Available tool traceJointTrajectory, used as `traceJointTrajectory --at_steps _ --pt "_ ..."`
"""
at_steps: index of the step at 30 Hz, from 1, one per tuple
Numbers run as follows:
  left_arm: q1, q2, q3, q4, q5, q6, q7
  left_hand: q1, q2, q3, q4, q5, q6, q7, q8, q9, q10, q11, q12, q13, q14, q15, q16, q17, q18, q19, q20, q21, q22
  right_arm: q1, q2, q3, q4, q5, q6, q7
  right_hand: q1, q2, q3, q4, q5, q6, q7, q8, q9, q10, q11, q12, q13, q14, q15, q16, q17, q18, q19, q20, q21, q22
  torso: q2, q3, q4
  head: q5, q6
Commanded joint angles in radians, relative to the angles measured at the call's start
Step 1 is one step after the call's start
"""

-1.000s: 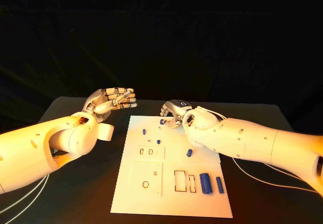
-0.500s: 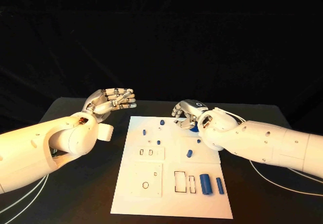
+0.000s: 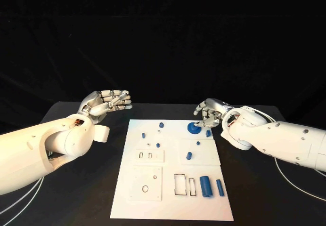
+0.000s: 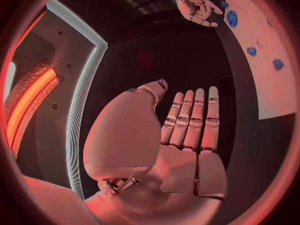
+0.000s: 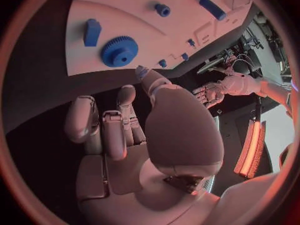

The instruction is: Assemble the parts on the task board

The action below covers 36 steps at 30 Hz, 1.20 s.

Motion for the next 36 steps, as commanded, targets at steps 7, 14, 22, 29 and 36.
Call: traceJointTrajectory --at_steps 7,14,22,29,36 --pt "0.001 -0.002 0.001 -0.003 -0.005 0.013 0.009 0.010 0.002 0.005 -0.002 -0.005 -0.006 0.031 -0.005 -0.001 -0.004 0.006 -0.006 0.000 -0.003 0.003 -0.005 0.002 0.012 -0.008 0.002 -0.006 -0.002 -0.002 0.014 0.001 -0.047 0.084 0.136 -0.003 0.032 0.009 -0.053 0.032 0.004 -0.030 0.006 0.009 0.008 0.002 0.006 0.104 0.118 0.073 0.012 0.023 0.095 -0.020 0.009 0.005 0.009 0.021 0.002 -0.0021 0.0037 -0.001 -0.003" --pt "0.001 -0.002 0.001 -0.001 -0.005 0.016 0.009 0.010 0.002 0.005 -0.002 -0.005 -0.006 0.031 -0.005 -0.001 -0.004 0.006 -0.006 0.000 -0.003 0.003 -0.005 0.002 0.012 -0.008 0.002 -0.006 -0.002 -0.010 0.034 0.000 -0.079 0.087 0.157 -0.007 0.068 0.024 -0.113 0.079 0.004 -0.040 0.012 0.023 0.015 0.090 0.015 0.302 0.344 0.085 0.021 0.050 0.163 -0.024 0.019 0.013 0.023 0.050 0.001 -0.0028 0.0034 0.001 -0.006" --pt "0.001 -0.002 0.001 -0.001 -0.005 0.016 0.009 0.010 0.001 0.006 -0.002 -0.005 -0.006 0.032 -0.006 -0.001 -0.004 0.006 -0.006 0.000 -0.003 0.004 -0.006 0.002 0.012 -0.009 0.002 -0.007 -0.002 -0.014 0.044 0.000 -0.084 0.089 0.159 -0.008 0.079 0.030 -0.127 0.099 0.004 -0.035 0.012 0.032 0.018 0.126 0.015 0.363 0.416 0.088 0.022 0.057 0.181 -0.026 0.026 0.014 0.033 0.065 0.000 -0.0024 0.0028 0.003 -0.009" --pt "0.001 -0.002 0.001 -0.001 -0.005 0.016 0.008 0.010 0.001 0.006 -0.002 -0.005 -0.006 0.032 -0.006 -0.001 -0.004 0.006 -0.006 0.000 -0.003 0.004 -0.006 0.002 0.012 -0.009 0.002 -0.007 -0.002 -0.015 0.047 0.000 -0.082 0.094 0.160 -0.011 0.086 0.035 -0.126 0.106 0.005 -0.029 0.011 0.037 0.019 0.140 0.015 0.384 0.442 0.090 0.022 0.060 0.189 -0.028 0.032 0.014 0.041 0.076 0.001 -0.0016 0.0015 0.006 -0.010" --pt "0.001 -0.001 0.001 -0.001 -0.005 0.016 0.007 0.010 0.001 0.006 -0.002 -0.005 -0.006 0.032 -0.006 -0.001 -0.004 0.006 -0.006 0.000 -0.003 0.004 -0.006 0.002 0.012 -0.009 0.002 -0.007 -0.002 -0.018 0.055 0.000 -0.088 0.093 0.159 -0.018 0.096 0.044 -0.116 0.114 0.005 -0.021 0.010 0.042 0.020 0.159 0.013 0.411 0.474 0.091 0.021 0.062 0.196 -0.032 0.042 0.014 0.054 0.094 0.001 -0.0012 0.0022 0.005 -0.009"
